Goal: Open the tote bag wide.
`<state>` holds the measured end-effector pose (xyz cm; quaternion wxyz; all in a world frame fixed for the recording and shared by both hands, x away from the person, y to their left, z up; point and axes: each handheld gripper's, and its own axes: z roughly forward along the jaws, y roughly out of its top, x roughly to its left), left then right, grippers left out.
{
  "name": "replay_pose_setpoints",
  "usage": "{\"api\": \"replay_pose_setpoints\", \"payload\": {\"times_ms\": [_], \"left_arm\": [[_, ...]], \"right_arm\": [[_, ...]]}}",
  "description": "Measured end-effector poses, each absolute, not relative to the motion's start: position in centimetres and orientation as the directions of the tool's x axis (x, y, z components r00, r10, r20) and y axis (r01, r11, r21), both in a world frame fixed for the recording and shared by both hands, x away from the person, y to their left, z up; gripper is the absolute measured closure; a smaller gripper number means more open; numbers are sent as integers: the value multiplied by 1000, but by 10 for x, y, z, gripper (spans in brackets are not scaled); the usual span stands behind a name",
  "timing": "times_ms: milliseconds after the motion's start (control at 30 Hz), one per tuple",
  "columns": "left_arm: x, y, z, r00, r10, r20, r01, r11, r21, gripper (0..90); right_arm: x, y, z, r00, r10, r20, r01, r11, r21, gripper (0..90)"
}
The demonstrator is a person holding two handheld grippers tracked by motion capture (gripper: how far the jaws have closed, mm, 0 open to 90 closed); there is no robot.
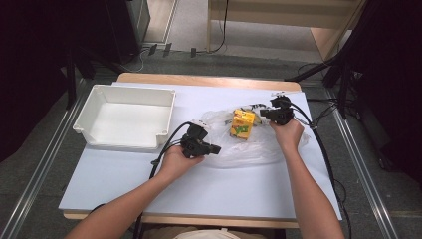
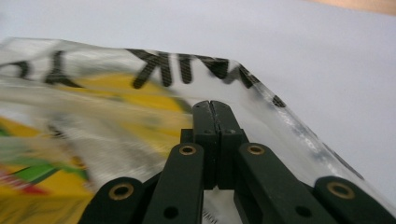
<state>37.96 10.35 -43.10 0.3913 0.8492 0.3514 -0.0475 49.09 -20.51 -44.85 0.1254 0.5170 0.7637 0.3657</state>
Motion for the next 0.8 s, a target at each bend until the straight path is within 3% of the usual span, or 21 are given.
{"api": "replay_pose_setpoints", "payload": {"times_ms": [400, 800], "left_arm": [[421, 98, -405, 733, 588, -341, 632, -405, 661, 900], [448, 83, -400, 721, 614, -320, 639, -411, 651, 900]], "right_arm": [[455, -202, -427, -555, 815, 166, 656, 306, 690, 900], [433, -202, -429, -585, 790, 183, 651, 323, 687, 900]]}}
